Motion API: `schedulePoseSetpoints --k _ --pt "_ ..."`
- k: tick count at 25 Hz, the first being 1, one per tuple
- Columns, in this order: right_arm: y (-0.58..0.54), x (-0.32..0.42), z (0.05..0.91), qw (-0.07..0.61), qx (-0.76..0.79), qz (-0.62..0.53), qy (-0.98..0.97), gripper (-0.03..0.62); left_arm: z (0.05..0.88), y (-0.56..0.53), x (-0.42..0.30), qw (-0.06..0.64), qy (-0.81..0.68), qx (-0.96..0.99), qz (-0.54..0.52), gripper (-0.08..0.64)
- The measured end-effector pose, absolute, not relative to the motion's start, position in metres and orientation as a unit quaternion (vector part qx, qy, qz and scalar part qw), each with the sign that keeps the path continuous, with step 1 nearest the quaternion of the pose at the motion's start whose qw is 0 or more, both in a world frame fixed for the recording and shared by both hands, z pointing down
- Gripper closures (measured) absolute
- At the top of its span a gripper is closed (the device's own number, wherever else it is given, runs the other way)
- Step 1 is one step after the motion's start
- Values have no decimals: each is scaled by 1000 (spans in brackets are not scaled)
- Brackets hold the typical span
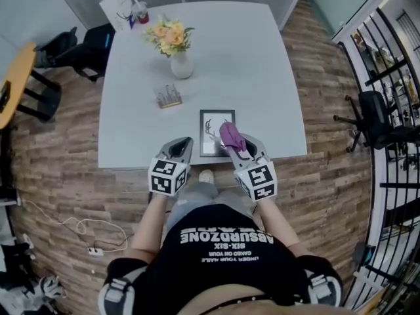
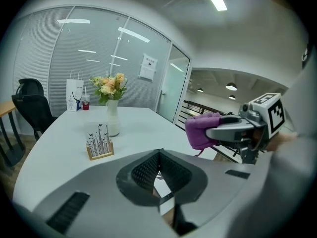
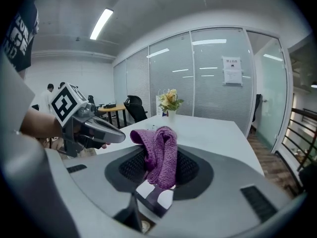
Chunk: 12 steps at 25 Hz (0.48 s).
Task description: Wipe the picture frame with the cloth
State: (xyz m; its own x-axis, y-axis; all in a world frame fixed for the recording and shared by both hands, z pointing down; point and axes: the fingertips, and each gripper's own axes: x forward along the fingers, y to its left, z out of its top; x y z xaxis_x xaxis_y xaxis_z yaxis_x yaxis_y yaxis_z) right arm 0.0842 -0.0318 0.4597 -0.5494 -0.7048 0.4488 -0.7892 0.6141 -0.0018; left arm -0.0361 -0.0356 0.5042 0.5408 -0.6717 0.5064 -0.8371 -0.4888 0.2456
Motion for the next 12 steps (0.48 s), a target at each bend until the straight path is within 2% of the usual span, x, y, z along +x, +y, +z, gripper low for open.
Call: schedulePoseSetpoints --k 12 --pt "-121 63 515 297 392 43 -870 457 562 -82 -28 275 -402 846 215 545"
